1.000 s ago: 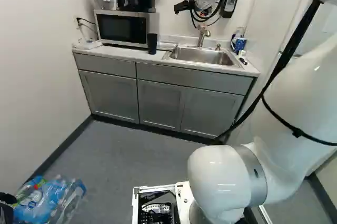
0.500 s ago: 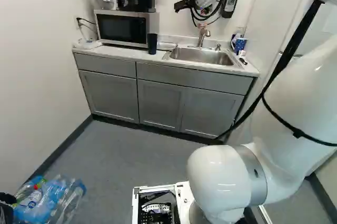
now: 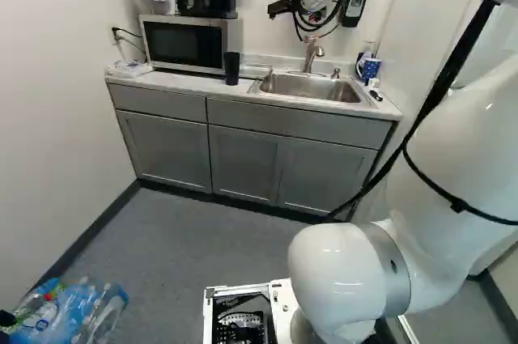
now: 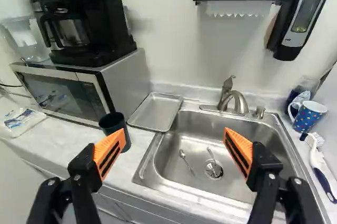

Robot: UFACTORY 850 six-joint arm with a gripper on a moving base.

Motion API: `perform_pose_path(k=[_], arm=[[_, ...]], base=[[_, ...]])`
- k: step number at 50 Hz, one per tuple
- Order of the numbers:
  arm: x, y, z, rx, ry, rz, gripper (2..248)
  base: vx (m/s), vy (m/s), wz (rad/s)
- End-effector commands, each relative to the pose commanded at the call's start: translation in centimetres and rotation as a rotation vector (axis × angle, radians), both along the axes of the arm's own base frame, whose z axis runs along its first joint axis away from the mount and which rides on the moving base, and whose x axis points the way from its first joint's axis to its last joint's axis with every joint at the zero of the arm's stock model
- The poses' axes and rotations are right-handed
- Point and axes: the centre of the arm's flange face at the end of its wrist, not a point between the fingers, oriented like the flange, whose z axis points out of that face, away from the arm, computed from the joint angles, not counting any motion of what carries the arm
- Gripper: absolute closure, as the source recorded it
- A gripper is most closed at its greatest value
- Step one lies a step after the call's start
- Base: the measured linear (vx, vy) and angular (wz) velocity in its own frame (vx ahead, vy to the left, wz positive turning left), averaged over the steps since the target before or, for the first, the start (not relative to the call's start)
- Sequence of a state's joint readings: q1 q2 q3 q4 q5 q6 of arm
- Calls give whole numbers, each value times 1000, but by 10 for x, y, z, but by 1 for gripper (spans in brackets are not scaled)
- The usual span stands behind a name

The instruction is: Rinse the cup and place it in the tray

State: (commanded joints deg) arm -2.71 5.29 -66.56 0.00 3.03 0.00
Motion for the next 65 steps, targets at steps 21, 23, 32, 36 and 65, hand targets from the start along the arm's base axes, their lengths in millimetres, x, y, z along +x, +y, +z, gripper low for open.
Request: perform_pose_path(k=[21,23,32,36,65], arm=[[0,0,0,0,0,0,3],[0,0,0,0,0,0,3],[0,0,0,0,0,0,3],[0,0,0,0,0,0,3],[0,0,0,0,0,0,3]], base=[[67,-46,7],[74,-64,1],[73,-68,2],[86,-68,43],[77,-38,180]])
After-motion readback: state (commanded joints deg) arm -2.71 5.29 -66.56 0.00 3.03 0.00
